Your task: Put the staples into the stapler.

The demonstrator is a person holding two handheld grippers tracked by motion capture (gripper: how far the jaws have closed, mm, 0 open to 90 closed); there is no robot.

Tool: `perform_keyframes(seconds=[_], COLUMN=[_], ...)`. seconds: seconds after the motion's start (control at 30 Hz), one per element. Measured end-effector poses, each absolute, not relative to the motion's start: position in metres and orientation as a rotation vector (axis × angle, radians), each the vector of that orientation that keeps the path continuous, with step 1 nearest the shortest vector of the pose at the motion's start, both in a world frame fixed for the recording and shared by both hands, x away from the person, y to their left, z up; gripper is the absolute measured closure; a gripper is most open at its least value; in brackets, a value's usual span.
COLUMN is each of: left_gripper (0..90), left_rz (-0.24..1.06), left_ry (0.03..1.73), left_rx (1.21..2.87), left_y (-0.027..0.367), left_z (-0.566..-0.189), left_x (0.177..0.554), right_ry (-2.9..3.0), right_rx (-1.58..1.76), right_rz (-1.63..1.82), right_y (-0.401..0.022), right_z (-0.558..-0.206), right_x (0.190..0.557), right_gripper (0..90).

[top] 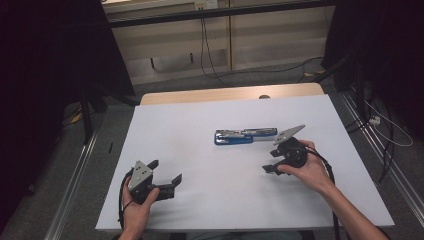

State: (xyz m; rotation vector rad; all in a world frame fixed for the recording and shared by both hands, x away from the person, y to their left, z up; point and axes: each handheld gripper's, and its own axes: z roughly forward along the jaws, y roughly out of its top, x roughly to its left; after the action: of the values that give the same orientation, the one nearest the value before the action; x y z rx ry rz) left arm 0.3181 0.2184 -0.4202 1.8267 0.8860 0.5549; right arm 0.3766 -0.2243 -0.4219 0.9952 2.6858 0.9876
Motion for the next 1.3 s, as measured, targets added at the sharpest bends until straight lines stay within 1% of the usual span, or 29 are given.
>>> perform_keyframes(seconds=[0.03, 0.1, 0.17, 0.2, 0.23, 0.37, 0.43, 0.57, 0.63, 0.83, 1.07, 1.3], left_gripper=[4.2, 4.2, 4.2, 4.2, 4.2, 4.2, 4.2, 4.2, 4.2, 4.2, 4.2, 4.2], left_rz=[0.553, 0.555, 0.554, 0.555, 0.55, 0.548, 0.548, 0.55, 0.551, 0.552, 0.549, 0.549], left_ry=[0.889, 0.885, 0.885, 0.884, 0.886, 0.885, 0.886, 0.889, 0.889, 0.889, 0.888, 0.886], left_rx=[1.822, 1.822, 1.822, 1.826, 1.824, 1.826, 1.823, 1.822, 1.824, 1.827, 1.83, 1.831], left_y=[0.218, 0.218, 0.218, 0.218, 0.218, 0.219, 0.22, 0.22, 0.219, 0.219, 0.219, 0.219], left_z=[-0.42, -0.42, -0.42, -0.42, -0.421, -0.42, -0.42, -0.42, -0.421, -0.421, -0.421, -0.421], left_x=[0.318, 0.318, 0.318, 0.318, 0.318, 0.318, 0.318, 0.319, 0.319, 0.32, 0.32, 0.32], right_ry=[2.717, 2.722, 2.734, 2.744, 2.757, 2.775, 2.781, 2.792, 2.81, 2.836, 2.844, 2.847], right_rx=[0.975, 0.98, 0.957, 0.948, 0.939, 0.944, 0.941, 0.937, 0.928, 0.884, 0.853, 0.824], right_rz=[0.942, 0.945, 0.931, 0.923, 0.903, 0.903, 0.894, 0.87, 0.862, 0.852, 0.829, 0.806], right_y=[-0.222, -0.221, -0.22, -0.22, -0.22, -0.223, -0.224, -0.227, -0.227, -0.222, -0.219, -0.217], right_z=[-0.422, -0.422, -0.424, -0.424, -0.424, -0.423, -0.423, -0.426, -0.427, -0.428, -0.43, -0.43], right_x=[0.379, 0.381, 0.382, 0.382, 0.383, 0.381, 0.379, 0.376, 0.375, 0.373, 0.373, 0.373], right_gripper=[38.5, 39.8, 46.1, 46.7, 50.6, 52.7, 57.3, 58.7, 61.5, 65.2, 72.6, 75.5])
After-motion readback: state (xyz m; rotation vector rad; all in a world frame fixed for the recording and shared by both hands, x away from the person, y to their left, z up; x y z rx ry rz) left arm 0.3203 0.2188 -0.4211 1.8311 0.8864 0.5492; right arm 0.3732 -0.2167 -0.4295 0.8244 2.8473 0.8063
